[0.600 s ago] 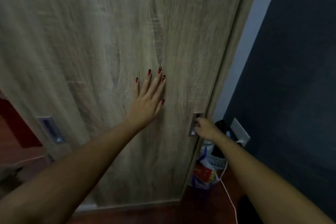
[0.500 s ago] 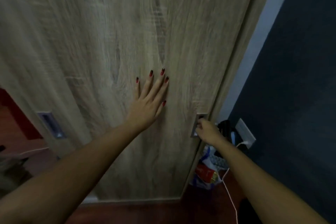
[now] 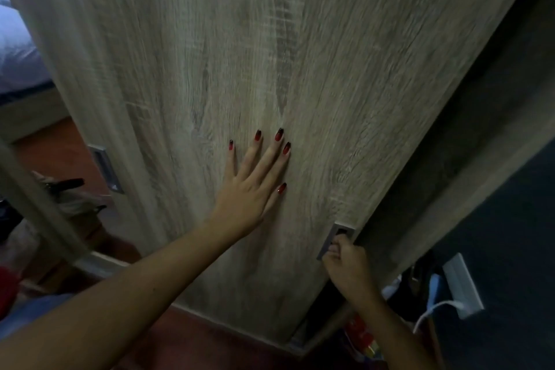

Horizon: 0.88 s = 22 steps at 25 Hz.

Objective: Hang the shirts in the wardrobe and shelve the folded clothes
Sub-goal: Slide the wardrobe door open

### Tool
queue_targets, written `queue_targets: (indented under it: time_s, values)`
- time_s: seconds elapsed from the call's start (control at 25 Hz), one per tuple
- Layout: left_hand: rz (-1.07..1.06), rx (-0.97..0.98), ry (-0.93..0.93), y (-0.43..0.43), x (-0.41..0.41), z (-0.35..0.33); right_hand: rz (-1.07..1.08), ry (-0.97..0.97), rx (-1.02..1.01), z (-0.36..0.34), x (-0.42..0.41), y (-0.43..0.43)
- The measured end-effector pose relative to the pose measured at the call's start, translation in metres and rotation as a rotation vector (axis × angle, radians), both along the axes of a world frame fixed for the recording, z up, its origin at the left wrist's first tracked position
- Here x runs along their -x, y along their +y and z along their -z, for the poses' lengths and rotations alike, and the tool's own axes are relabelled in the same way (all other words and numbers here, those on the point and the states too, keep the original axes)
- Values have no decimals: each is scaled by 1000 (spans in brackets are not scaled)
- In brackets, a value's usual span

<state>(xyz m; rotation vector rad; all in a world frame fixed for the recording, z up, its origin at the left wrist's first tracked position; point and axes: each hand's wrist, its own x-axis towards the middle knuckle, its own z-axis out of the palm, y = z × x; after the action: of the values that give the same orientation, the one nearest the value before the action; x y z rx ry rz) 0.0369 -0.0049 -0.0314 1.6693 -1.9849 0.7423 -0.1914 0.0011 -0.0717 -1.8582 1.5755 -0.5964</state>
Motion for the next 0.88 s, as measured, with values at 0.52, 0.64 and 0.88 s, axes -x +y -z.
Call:
queue_targets:
  time_s: [0.52,0.64,0.88]
  values:
    - [-280,-108,230,14,-172,3,-572,100,33,-4,-167,-15]
    - [-314,-120,280,17,-210,1,-679,233,418,-15,-194,-17]
    - [-349,-157,377,25,-273,-5,-804,636,839,-19,-228,-31]
